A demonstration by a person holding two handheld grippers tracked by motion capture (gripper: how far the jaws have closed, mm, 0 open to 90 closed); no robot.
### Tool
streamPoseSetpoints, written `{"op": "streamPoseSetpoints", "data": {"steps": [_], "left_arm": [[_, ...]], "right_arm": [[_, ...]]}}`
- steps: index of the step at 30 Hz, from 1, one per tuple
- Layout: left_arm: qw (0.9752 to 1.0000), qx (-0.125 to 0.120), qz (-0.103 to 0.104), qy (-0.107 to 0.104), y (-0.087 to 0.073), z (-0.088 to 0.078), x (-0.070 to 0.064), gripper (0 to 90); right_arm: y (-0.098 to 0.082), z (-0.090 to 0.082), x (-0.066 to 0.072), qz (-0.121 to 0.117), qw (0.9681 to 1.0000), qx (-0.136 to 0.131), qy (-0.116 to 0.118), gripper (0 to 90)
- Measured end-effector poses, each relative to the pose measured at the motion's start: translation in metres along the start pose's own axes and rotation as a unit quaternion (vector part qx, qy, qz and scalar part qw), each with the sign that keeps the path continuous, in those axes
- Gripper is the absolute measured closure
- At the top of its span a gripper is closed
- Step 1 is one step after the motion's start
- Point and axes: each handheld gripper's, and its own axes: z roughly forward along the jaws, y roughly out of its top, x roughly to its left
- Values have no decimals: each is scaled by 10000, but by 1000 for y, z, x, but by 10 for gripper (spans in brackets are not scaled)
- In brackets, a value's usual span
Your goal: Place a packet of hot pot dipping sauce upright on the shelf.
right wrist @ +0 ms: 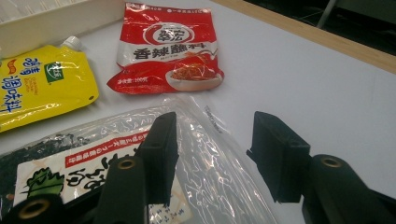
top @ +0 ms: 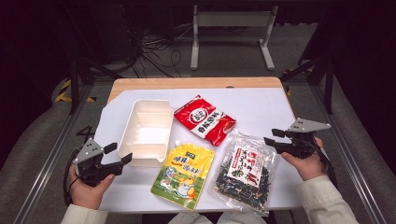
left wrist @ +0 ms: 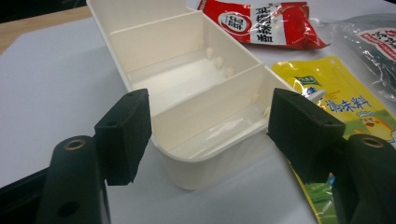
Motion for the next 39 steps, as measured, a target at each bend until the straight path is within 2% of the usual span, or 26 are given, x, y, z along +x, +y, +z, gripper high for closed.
{"op": "streamPoseSetpoints", "data": {"steps": [3,4,8,9,11,13,18,20,22,24,26,29,31,34,39], "left_arm": [[10000,-24,17,-6,2,1,0,344],[10000,-22,51,-31,2,2,0,344],[9999,41,85,-48,1,2,-1,334],[9999,17,78,-68,1,1,-1,333],[9999,25,72,-80,0,-1,-1,335],[9999,31,63,-105,-1,-2,-1,353],[9999,45,43,-112,-6,-4,-1,370],[9999,43,95,-86,-6,-5,-1,373],[9999,38,70,-66,-7,-5,-3,373],[10000,42,69,-47,-7,-5,-4,374],[10000,-9,74,-16,-7,-7,-4,405],[9999,-82,8,-63,-8,-9,-4,405],[10000,-95,-2,-12,-9,-9,-4,403],[9999,-83,-24,94,-10,-8,-3,384],[10000,17,26,88,-10,-4,-5,374]], "right_arm": [[8,5,1,-28,10000,44,55,446],[16,10,3,-51,9998,71,164,421],[27,17,6,-85,9995,132,292,415],[34,23,10,-172,9992,149,319,413],[36,25,11,-177,9991,158,345,411],[45,35,13,-206,9987,195,414,407],[55,46,13,-194,9984,207,492,405],[60,53,13,-191,9981,257,523,401],[63,59,13,-152,9980,301,541,401],[67,66,13,10,9977,387,553,398],[71,74,11,170,9966,517,611,378],[75,83,9,240,9958,612,629,355],[78,90,7,358,9949,648,686,329],[82,97,3,360,9951,642,663,319],[85,113,-4,446,9942,781,590,320]]}}
